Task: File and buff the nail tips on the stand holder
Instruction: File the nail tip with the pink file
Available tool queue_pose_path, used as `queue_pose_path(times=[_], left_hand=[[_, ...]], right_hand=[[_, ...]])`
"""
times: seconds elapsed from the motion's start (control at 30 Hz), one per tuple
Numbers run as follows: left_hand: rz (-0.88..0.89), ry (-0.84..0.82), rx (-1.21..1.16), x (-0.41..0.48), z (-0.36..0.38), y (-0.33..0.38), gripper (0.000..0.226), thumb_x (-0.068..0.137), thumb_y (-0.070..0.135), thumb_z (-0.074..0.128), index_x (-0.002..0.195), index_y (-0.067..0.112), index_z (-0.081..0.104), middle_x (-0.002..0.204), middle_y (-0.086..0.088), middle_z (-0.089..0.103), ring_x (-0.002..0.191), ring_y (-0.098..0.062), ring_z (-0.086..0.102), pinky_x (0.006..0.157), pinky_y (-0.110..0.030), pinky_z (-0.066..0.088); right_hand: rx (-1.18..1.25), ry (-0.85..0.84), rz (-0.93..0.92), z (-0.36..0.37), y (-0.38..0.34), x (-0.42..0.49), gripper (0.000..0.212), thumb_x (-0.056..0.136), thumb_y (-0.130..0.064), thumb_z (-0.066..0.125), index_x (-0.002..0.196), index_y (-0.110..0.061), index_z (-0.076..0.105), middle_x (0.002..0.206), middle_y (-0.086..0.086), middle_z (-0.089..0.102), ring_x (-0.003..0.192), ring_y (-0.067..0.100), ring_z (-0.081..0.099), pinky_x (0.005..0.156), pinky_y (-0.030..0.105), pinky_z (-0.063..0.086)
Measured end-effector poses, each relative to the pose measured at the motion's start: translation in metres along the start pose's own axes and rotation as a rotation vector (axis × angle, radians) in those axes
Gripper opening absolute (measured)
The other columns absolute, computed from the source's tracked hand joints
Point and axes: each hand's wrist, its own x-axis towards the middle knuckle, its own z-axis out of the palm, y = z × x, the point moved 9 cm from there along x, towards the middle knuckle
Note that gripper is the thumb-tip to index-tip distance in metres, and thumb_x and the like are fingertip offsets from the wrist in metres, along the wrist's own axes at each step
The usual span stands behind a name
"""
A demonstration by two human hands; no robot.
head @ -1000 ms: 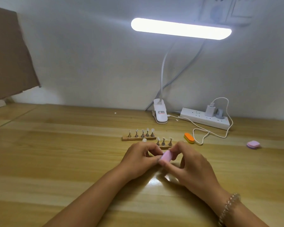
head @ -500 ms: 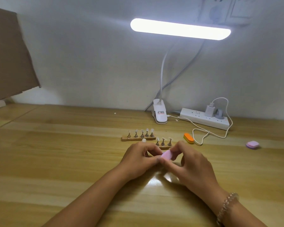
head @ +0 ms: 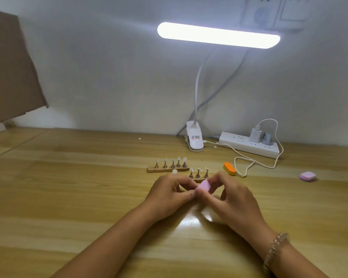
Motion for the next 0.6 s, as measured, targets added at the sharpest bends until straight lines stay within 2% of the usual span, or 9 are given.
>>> queue_pose_path(times=[0.07, 0.17, 0.27, 0.4, 0.53, 0.6], left_hand=[[-0.004, 0.003, 0.006, 0.000, 0.000, -0.001, 0.010, 0.087, 0.025, 0.075, 0.094, 0.030, 0.079, 0.090, 0.012, 0.075, 0.054, 0.004, 0.050, 0.060, -0.019, 0.038], [0.008, -0.009, -0.008, 0.000, 0.001, 0.001, 0.014, 0.086, 0.017, 0.073, 0.094, 0.026, 0.079, 0.090, 0.012, 0.075, 0.056, 0.006, 0.051, 0.059, -0.015, 0.036], [-0.007, 0.012, -0.015, 0.001, 0.000, -0.001, 0.010, 0.089, 0.018, 0.073, 0.095, 0.024, 0.078, 0.092, 0.009, 0.075, 0.058, 0.005, 0.051, 0.063, -0.020, 0.039], [-0.015, -0.012, -0.010, 0.001, 0.002, -0.003, 0.014, 0.091, 0.015, 0.069, 0.099, 0.022, 0.077, 0.095, 0.010, 0.075, 0.057, 0.007, 0.052, 0.064, -0.021, 0.041], [-0.009, -0.003, 0.015, 0.001, 0.002, -0.001, 0.012, 0.093, 0.020, 0.069, 0.100, 0.024, 0.077, 0.097, 0.011, 0.075, 0.058, 0.011, 0.052, 0.064, -0.017, 0.038], [-0.018, -0.016, 0.016, 0.001, 0.004, -0.003, 0.013, 0.093, 0.019, 0.067, 0.102, 0.024, 0.076, 0.099, 0.011, 0.075, 0.058, 0.010, 0.052, 0.065, -0.019, 0.039]], right_hand=[[-0.018, 0.027, 0.020, -0.002, 0.004, 0.000, 0.034, 0.078, -0.066, 0.062, 0.089, -0.034, 0.056, 0.085, -0.022, 0.064, 0.067, 0.000, 0.055, 0.060, 0.027, 0.045], [-0.032, -0.014, -0.075, 0.004, -0.010, -0.004, 0.038, 0.076, -0.070, 0.056, 0.091, -0.035, 0.054, 0.087, -0.022, 0.062, 0.064, -0.002, 0.052, 0.054, 0.022, 0.038], [-0.027, 0.047, 0.016, -0.003, 0.001, 0.000, 0.036, 0.076, -0.067, 0.061, 0.090, -0.034, 0.055, 0.088, -0.022, 0.064, 0.063, 0.000, 0.053, 0.060, 0.029, 0.046], [-0.047, -0.009, -0.078, 0.004, -0.011, -0.005, 0.036, 0.076, -0.065, 0.060, 0.093, -0.034, 0.055, 0.087, -0.023, 0.063, 0.059, -0.004, 0.049, 0.054, 0.023, 0.037], [-0.034, 0.028, 0.015, -0.001, 0.000, -0.001, 0.034, 0.078, -0.064, 0.061, 0.092, -0.033, 0.055, 0.088, -0.023, 0.064, 0.063, 0.001, 0.052, 0.062, 0.031, 0.046], [-0.055, 0.008, -0.038, 0.002, -0.005, -0.003, 0.035, 0.078, -0.065, 0.060, 0.092, -0.034, 0.053, 0.088, -0.024, 0.063, 0.060, -0.001, 0.050, 0.057, 0.026, 0.042]])
